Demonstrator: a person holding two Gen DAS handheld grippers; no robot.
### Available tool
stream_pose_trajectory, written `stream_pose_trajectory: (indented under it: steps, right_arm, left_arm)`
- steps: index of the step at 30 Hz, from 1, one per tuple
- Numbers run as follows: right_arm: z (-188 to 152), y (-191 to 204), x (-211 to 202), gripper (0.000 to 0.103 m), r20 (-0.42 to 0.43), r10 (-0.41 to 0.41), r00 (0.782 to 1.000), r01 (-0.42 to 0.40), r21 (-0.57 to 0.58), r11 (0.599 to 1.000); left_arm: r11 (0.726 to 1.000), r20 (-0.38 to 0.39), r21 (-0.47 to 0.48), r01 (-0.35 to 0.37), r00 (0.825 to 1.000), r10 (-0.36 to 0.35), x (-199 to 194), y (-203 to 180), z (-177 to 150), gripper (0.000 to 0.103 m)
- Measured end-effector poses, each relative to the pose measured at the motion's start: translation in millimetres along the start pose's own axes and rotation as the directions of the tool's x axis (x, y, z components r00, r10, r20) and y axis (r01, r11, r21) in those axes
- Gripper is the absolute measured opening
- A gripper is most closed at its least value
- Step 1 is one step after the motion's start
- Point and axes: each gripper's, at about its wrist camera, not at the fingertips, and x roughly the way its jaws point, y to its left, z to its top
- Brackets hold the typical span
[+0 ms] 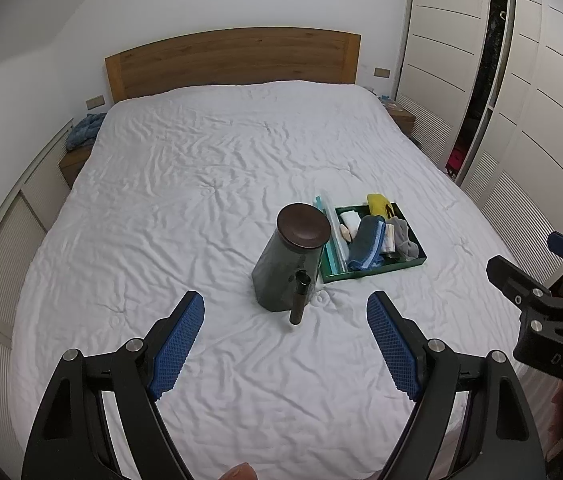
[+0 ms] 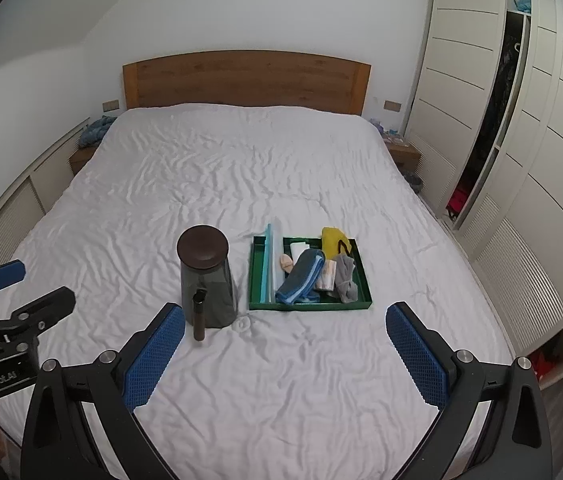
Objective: Organize soft objects
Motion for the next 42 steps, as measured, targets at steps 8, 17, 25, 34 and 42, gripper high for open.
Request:
stream_pose_trajectory:
  steps: [8, 17, 25, 34, 42]
  right_arm:
    - [9, 2, 9, 0.103, -0.018, -0.005, 1.000, 0.004, -0.017, 1.000]
    - [20, 4, 21, 0.103, -0.040, 0.001, 0.999, -0.003, -0.062, 0.998]
    - [18, 9, 4, 0.103, -0.063, 0.042, 0.997, -0.048, -0.103, 0.994]
    - [10, -7, -58, 0.103, -0.109, 0.111, 0.988, -0.120, -0.073, 0.990]
    - [9, -29, -119, 0.103, -0.079, 0.090, 0.993, -0.094, -0.040, 0.995]
  left_arm:
    - [1.000, 0.006, -0.008, -0.020, 1.000, 0.020, -2, 7, 3, 0.079]
    - [0.999, 0.010, -0.013, -0.039, 0.999, 0.040, -2, 12, 6, 0.079]
    - [0.999, 0.021, -0.011, -0.048, 0.999, 0.049, -3, 14, 9, 0.079]
    - [0.999, 0.024, 0.007, -0.051, 0.998, 0.051, -23, 17, 6, 0.079]
    - [0.998, 0.036, 0.012, -0.066, 0.997, 0.066, -56, 28, -3, 0.082]
